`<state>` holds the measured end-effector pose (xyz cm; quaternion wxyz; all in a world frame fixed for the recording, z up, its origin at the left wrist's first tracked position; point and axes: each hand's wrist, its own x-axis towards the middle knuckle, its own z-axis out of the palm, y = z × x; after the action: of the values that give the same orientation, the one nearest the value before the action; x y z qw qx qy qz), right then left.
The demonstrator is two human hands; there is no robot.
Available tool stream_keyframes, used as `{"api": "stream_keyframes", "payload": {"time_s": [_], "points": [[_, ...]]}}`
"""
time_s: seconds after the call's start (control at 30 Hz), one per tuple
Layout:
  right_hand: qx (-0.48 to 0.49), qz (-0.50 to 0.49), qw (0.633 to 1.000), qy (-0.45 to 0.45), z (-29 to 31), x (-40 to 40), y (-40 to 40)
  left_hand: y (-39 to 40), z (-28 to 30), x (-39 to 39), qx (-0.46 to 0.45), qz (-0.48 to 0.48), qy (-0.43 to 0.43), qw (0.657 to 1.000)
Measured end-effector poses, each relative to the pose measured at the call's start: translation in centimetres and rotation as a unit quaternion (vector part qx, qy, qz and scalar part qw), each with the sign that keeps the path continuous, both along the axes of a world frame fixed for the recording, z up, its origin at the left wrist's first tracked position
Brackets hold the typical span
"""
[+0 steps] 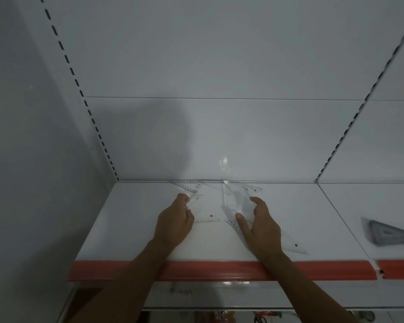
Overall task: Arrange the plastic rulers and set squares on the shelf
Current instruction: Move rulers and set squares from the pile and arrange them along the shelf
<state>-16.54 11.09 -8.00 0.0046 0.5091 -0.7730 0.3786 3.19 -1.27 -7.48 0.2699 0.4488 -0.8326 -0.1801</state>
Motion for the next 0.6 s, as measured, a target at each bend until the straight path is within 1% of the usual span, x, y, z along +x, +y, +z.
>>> {"api": "stream_keyframes", "payload": {"time_s": [0.1, 0.2, 0.3, 0.4, 0.5, 0.6], "points": [[-0.019, 0.001, 0.998, -0.06, 0.7, 0.0, 0.3, 0.0, 0.6, -0.1, -0.007, 0.008, -0.03, 0.999], [-0.066, -0.027, 0.992, -0.1, 1.3, 0.1, 0.5, 0.1, 1.1, -0.2, -0.021, 0.024, -0.033, 0.999], [-0.093, -0.027, 0.989, -0.111, 1.2, 0.2, 0.7, 0.4, 1.4, -0.9, -0.01, 0.018, -0.028, 0.999], [-0.11, -0.028, 0.986, -0.123, 1.3, -0.1, 0.6, 1.0, 2.2, -2.7, 0.016, -0.028, 0.014, 0.999], [-0.122, -0.038, 0.973, -0.19, 1.7, -1.0, 0.2, 1.3, 3.3, -5.2, 0.032, -0.08, 0.059, 0.995], [-0.067, -0.032, 0.963, -0.258, 3.2, -2.2, 0.1, 1.0, 4.5, -7.9, 0.041, -0.132, 0.097, 0.986]]}}
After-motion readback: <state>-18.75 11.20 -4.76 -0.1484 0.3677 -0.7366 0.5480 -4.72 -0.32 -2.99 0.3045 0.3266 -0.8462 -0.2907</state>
